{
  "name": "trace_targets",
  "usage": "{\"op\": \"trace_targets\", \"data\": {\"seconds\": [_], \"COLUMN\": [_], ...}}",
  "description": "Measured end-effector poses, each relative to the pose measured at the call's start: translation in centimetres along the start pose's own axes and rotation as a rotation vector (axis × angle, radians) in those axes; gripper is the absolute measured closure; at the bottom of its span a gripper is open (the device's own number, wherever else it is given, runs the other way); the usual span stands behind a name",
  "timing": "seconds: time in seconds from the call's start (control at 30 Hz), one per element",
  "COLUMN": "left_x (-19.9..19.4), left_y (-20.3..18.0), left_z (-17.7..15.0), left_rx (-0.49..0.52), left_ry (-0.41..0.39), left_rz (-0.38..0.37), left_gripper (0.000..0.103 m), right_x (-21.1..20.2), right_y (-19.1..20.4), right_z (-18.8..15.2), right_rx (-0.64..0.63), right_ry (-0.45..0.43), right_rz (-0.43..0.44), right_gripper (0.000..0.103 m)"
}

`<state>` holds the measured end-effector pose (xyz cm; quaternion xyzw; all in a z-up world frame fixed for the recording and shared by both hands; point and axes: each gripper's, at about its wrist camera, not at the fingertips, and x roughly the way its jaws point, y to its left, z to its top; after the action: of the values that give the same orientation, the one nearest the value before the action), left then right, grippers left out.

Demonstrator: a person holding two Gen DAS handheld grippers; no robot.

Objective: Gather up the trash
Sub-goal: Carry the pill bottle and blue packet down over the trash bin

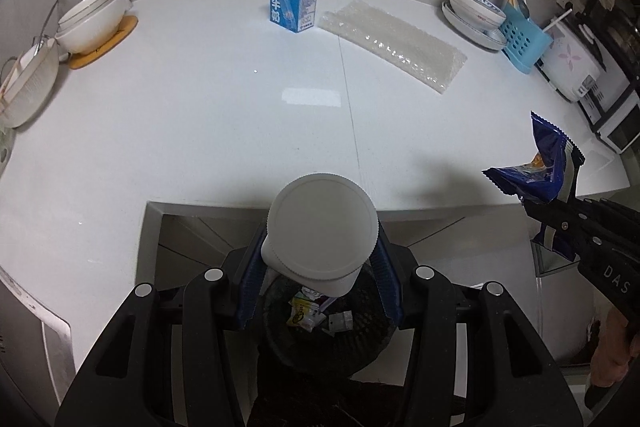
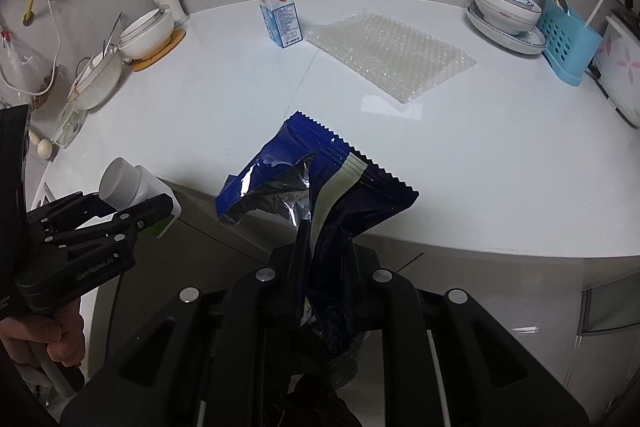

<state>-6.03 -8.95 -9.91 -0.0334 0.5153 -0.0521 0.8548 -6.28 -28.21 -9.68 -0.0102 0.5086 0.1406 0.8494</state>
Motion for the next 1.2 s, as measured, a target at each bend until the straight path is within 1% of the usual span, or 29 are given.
{"op": "trace_targets", "data": {"seconds": [0.17, 0.3, 0.5, 0.67, 0.87, 1.03, 1.1, 1.2], "left_x": [1.1, 1.9, 3.2, 5.5, 7.9, 10.2, 10.9, 11.1], "left_y": [-0.6, -0.6, -0.6, -0.4, 0.1, -0.6, -1.0, -1.5], "left_z": [-1.6, -2.4, -3.9, -5.7, -7.1, -8.2, -8.7, -9.1], "left_rx": [0.009, 0.01, 0.01, 0.012, 0.004, 0.051, 0.076, 0.095], "left_ry": [0.027, 0.031, 0.033, 0.061, 0.084, 0.11, 0.133, 0.146], "left_rz": [-0.011, -0.008, -0.025, -0.036, -0.041, -0.026, -0.034, -0.055], "left_gripper": [0.055, 0.055, 0.055, 0.055, 0.055, 0.055, 0.055, 0.055], "right_x": [0.7, 1.4, 3.5, 5.2, 7.4, 9.1, 9.6, 9.8], "right_y": [0.3, 0.7, 0.9, 0.8, 0.1, -0.6, -0.9, -1.4], "right_z": [-1.9, -3.1, -4.7, -5.8, -7.2, -8.4, -8.9, -9.2], "right_rx": [-0.014, -0.027, -0.038, -0.046, -0.049, -0.048, -0.043, -0.031], "right_ry": [0.026, 0.045, 0.086, 0.114, 0.148, 0.177, 0.194, 0.205], "right_rz": [0.003, 0.003, 0.008, 0.007, 0.004, -0.006, -0.013, -0.008], "right_gripper": [0.09, 0.09, 0.09, 0.09, 0.09, 0.09, 0.09, 0.09]}}
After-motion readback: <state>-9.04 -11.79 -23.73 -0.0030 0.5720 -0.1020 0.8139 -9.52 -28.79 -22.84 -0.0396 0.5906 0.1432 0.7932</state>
